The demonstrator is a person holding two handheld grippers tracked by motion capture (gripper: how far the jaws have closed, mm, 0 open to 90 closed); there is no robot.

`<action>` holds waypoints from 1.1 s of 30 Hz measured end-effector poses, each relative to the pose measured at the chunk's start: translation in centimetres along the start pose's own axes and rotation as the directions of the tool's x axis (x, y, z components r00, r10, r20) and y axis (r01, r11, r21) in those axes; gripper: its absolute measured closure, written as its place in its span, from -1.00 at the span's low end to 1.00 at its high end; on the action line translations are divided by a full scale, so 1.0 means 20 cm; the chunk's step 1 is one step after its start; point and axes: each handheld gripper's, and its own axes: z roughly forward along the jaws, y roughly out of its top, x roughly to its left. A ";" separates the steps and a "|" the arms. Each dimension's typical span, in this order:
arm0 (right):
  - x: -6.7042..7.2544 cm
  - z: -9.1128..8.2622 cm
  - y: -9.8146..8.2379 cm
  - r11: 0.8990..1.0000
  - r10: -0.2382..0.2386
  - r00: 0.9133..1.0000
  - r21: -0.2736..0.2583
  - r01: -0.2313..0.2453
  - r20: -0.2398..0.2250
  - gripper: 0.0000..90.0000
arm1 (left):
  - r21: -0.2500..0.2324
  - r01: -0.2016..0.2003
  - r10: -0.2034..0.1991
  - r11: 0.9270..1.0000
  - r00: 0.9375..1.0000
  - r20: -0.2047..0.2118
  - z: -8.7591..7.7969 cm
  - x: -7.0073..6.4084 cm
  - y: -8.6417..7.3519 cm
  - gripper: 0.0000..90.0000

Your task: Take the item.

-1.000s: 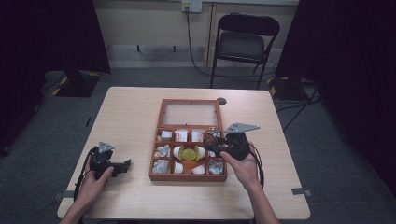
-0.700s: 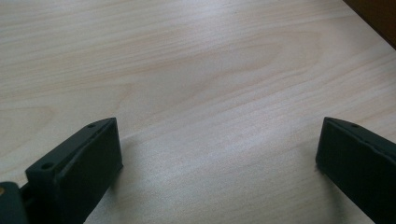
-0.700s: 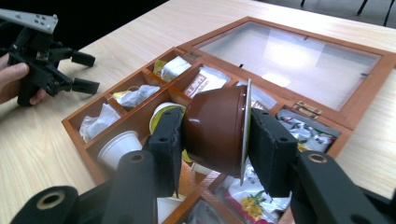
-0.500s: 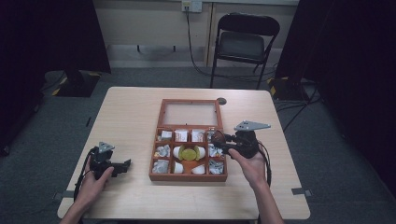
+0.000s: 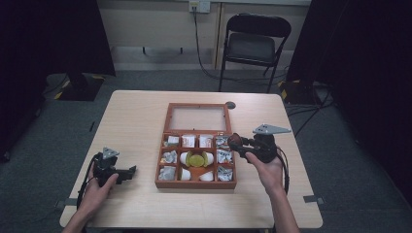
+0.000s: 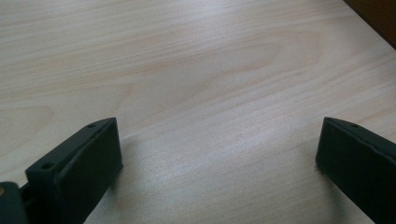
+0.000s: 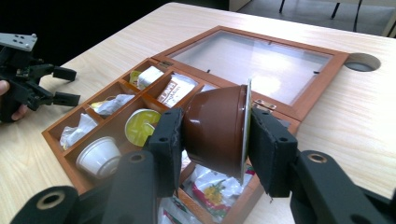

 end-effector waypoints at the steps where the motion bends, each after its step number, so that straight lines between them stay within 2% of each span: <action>1: -0.01 0.00 0.00 1.000 0.004 1.000 -0.003 -0.004 0.002 0.26 | -0.001 0.000 0.000 1.000 1.000 -0.001 0.00 0.00 0.00 -1.00; 7: -0.05 -0.02 -0.01 1.000 0.010 1.000 0.000 -0.010 0.024 0.26 | 0.000 0.000 0.000 1.000 1.000 0.000 0.00 0.00 0.00 -1.00; 19: -0.16 -0.04 -0.06 0.999 0.055 0.995 -0.003 -0.055 0.082 0.26 | 0.000 0.000 0.000 1.000 1.000 0.000 0.00 0.00 0.00 -1.00; 21: -0.19 -0.04 -0.08 0.998 0.064 0.993 0.004 -0.065 0.101 0.26 | 0.000 0.000 0.000 1.000 1.000 0.000 0.00 0.00 0.00 -1.00; 26: -0.25 -0.02 -0.13 0.995 0.097 0.989 0.021 -0.100 0.112 0.26 | 0.000 0.000 0.000 1.000 1.000 0.000 0.00 0.00 0.00 -1.00; 33: -0.29 0.01 -0.17 0.992 0.109 0.984 0.050 -0.117 0.142 0.26 | 0.000 0.000 0.000 1.000 1.000 0.000 0.00 0.00 0.00 -1.00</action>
